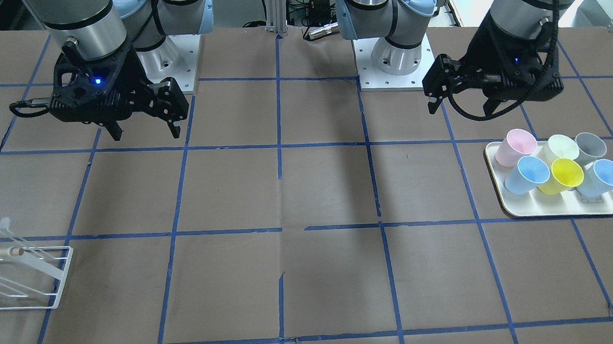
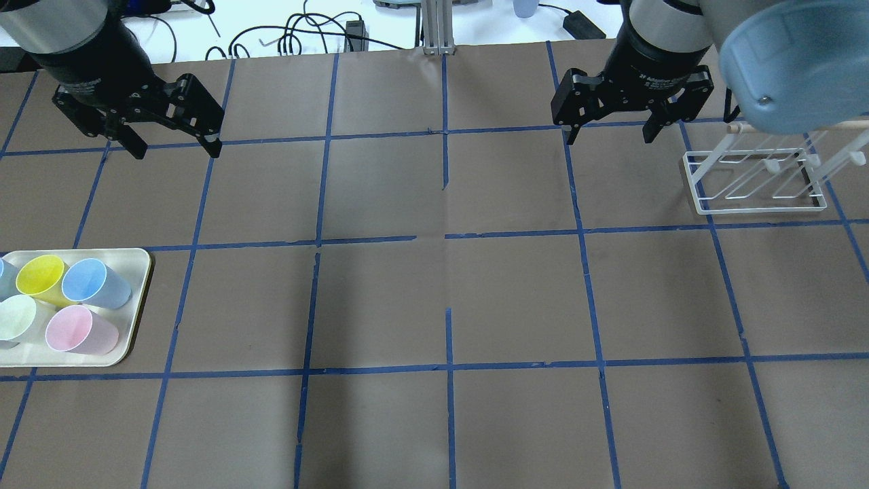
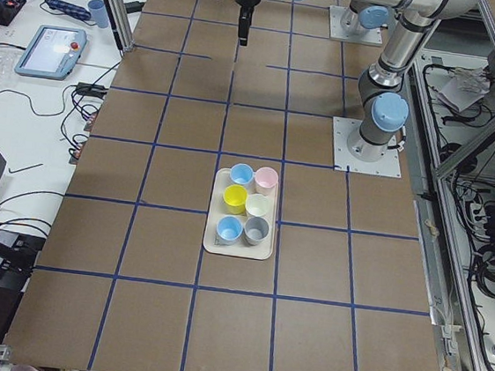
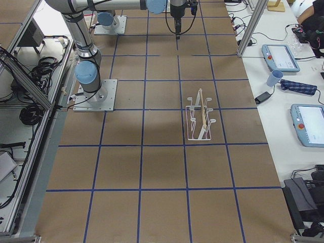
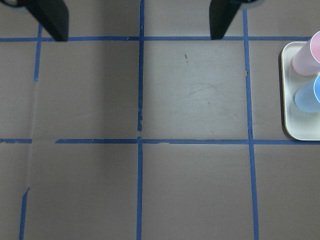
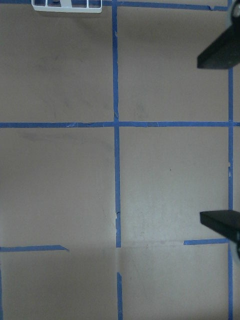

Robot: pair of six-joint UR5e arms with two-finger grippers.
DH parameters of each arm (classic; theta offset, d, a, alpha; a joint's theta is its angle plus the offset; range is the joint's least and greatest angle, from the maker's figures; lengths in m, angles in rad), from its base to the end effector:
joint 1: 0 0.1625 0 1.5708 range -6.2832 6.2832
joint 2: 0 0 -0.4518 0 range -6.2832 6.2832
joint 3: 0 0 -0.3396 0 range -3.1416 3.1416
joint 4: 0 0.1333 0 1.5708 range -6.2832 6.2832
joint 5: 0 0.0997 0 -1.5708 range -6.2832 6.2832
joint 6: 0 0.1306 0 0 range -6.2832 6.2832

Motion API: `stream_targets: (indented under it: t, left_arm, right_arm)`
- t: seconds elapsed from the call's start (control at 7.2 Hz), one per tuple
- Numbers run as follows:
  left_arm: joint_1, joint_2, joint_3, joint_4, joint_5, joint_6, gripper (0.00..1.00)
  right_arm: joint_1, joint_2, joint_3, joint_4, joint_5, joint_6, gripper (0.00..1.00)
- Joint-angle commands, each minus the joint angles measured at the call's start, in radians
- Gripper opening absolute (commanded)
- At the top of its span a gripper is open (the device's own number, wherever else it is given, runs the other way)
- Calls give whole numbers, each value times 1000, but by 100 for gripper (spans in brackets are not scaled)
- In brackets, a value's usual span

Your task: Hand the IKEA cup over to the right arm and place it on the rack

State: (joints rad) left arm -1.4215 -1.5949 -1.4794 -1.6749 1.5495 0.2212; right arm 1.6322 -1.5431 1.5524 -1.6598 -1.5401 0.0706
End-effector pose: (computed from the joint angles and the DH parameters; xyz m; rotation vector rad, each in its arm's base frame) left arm -0.0684 -0.4598 0.5029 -0.1113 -3.1115 -0.0502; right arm 0.1654 -0.4526 0.4888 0.0124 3.1034 -0.1203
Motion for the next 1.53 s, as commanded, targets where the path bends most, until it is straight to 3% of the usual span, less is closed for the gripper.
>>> stream_targets:
  t: [0.0, 0.28, 0.83, 1.39]
  left_arm:
    - [144, -26, -7, 11, 4, 262, 100]
    - [313, -81, -19, 15, 4, 512, 100]
    - [456, -256, -29, 142, 8, 861, 100]
    - [495, -272, -232, 455, 35, 1084, 100]
  right_arm:
    - [0, 0, 0, 0, 0, 0, 100]
    - [0, 0, 0, 0, 0, 0, 100]
    - [0, 0, 1, 0, 0, 0, 100]
    - [0, 0, 2, 0, 0, 0, 100]
